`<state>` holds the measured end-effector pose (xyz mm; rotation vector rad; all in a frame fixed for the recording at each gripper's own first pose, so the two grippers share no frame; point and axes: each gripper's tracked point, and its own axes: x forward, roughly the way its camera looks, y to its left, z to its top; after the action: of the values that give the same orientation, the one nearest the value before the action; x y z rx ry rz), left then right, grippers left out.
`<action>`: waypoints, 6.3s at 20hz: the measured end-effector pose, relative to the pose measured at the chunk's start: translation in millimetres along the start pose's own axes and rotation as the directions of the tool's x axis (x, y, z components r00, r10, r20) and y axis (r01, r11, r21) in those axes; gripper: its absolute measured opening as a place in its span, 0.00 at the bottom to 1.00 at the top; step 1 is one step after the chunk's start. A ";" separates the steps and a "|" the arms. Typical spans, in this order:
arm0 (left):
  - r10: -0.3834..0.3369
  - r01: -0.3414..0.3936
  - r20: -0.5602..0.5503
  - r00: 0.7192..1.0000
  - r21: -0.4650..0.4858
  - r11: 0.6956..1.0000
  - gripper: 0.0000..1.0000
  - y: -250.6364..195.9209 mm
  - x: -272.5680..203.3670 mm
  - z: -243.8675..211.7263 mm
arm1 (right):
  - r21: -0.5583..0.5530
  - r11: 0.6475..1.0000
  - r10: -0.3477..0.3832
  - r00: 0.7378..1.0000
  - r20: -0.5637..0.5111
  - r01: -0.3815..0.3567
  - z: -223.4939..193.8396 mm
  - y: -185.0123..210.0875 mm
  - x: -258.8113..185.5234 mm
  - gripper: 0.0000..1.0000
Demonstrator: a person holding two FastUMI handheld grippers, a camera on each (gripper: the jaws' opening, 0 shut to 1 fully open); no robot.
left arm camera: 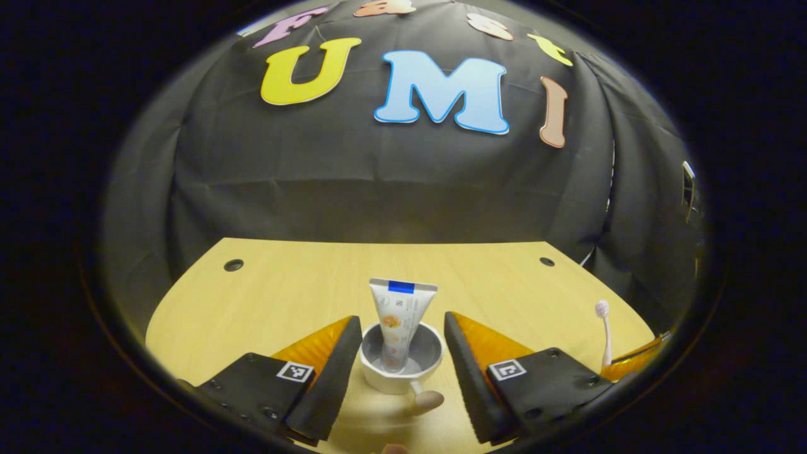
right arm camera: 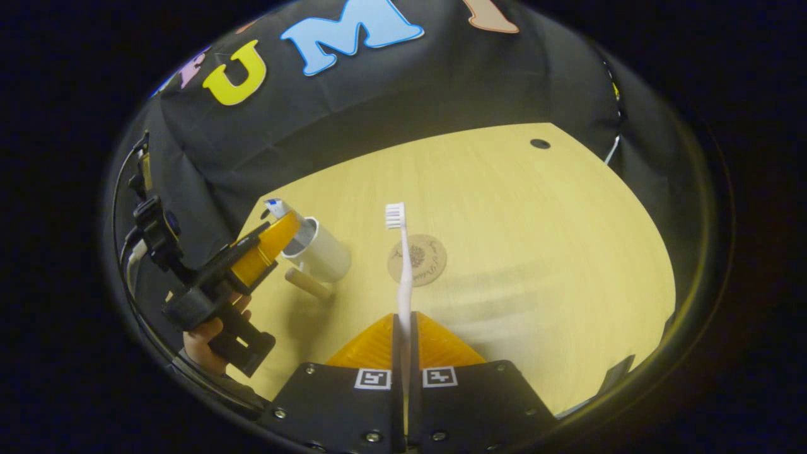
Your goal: Put the toothbrush and toothpaste on the desktop into the cup, then pick up the cup and place it on the coaster on the desktop.
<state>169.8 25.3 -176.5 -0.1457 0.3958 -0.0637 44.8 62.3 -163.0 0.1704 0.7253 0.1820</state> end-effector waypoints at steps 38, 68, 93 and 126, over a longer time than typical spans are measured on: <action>0.025 -0.053 -0.163 0.986 -0.169 0.984 0.95 74.7 -108.1 -57.2 | -0.060 0.985 0.169 0.814 0.556 -0.164 138.1 143.1 98.4 0.09; -0.076 -0.006 -0.349 0.934 -0.229 0.973 0.96 -6.3 -58.6 -68.8 | -0.245 0.932 -0.091 0.823 0.560 0.269 132.8 21.1 -11.3 0.89; -0.012 -0.187 -0.732 0.681 -0.190 0.964 0.72 6.8 40.0 -122.3 | -0.233 0.941 -0.123 0.889 0.440 0.246 94.4 -36.3 -15.4 0.89; -0.009 -0.011 -0.687 0.726 -0.025 1.000 0.35 -101.0 49.0 -98.7 | -0.152 0.956 -0.161 0.879 0.448 0.252 100.3 -88.7 -29.5 0.89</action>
<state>173.2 -91.5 -269.7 -0.1451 1.1534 -0.1125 99.9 -39.5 -89.5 -0.0688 0.2729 0.0089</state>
